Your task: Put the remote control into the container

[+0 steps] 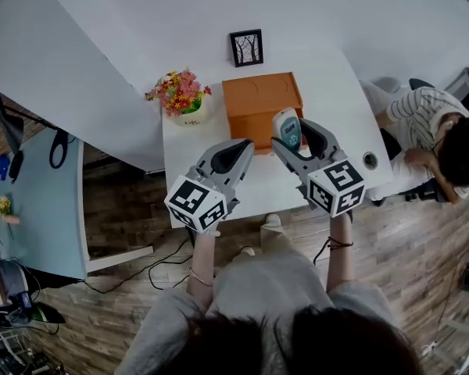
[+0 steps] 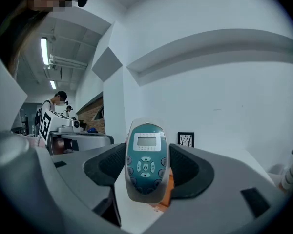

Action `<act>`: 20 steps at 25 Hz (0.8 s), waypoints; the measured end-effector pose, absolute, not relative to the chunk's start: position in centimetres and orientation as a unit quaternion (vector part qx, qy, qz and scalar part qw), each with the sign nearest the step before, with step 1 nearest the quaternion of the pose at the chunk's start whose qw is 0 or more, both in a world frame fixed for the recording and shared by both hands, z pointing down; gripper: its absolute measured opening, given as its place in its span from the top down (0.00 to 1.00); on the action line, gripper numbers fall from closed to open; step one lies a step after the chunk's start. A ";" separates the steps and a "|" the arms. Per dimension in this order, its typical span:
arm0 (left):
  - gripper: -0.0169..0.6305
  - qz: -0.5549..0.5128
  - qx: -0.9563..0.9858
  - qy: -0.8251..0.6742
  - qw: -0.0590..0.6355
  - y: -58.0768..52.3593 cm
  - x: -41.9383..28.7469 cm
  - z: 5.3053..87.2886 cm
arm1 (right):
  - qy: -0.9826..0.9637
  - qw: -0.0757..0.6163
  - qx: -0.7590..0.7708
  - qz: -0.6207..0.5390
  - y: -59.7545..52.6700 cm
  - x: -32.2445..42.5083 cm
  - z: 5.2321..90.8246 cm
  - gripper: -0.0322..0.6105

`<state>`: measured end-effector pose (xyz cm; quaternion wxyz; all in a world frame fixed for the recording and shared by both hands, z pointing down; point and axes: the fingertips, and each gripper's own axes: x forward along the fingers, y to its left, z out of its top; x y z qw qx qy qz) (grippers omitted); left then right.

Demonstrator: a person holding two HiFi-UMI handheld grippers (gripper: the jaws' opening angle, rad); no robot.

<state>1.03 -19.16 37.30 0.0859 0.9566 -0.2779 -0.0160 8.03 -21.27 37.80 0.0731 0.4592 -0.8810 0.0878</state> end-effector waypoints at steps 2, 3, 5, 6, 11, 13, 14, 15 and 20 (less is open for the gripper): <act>0.97 -0.014 0.954 -0.284 0.090 -20.1 1.4 37.8 | -0.884 0.079 0.451 0.090 -22.3 8.3 38.3 0.52; 0.97 -0.013 0.953 -0.288 0.092 -20.5 1.5 38.0 | -0.886 0.081 0.447 0.092 -22.8 8.4 38.6 0.52; 0.97 -0.010 0.950 -0.297 0.096 -21.3 1.7 38.5 | -0.890 0.085 0.438 0.095 -23.5 8.5 39.0 0.52; 0.97 -0.009 0.948 -0.302 0.097 -21.6 1.8 38.7 | -0.892 0.087 0.432 0.096 -23.8 8.5 39.3 0.52; 0.97 -0.002 0.943 -0.314 0.105 -23.0 2.5 39.8 | -0.902 0.107 0.407 0.097 -25.5 8.5 40.6 0.52; 0.97 0.002 0.941 -0.319 0.113 -23.3 2.3 40.3 | -0.903 0.116 0.401 0.099 -26.1 8.3 41.2 0.52; 0.97 0.005 0.940 -0.320 0.118 -23.4 2.2 40.6 | -0.903 0.120 0.399 0.102 -26.3 8.2 41.5 0.52; 0.97 0.008 0.939 -0.320 0.123 -23.5 2.1 40.9 | -0.903 0.124 0.398 0.104 -26.5 8.0 41.8 0.52; 0.97 0.021 0.937 -0.319 0.141 -24.5 1.6 42.0 | -0.901 0.148 0.391 0.115 -28.0 7.6 43.4 0.52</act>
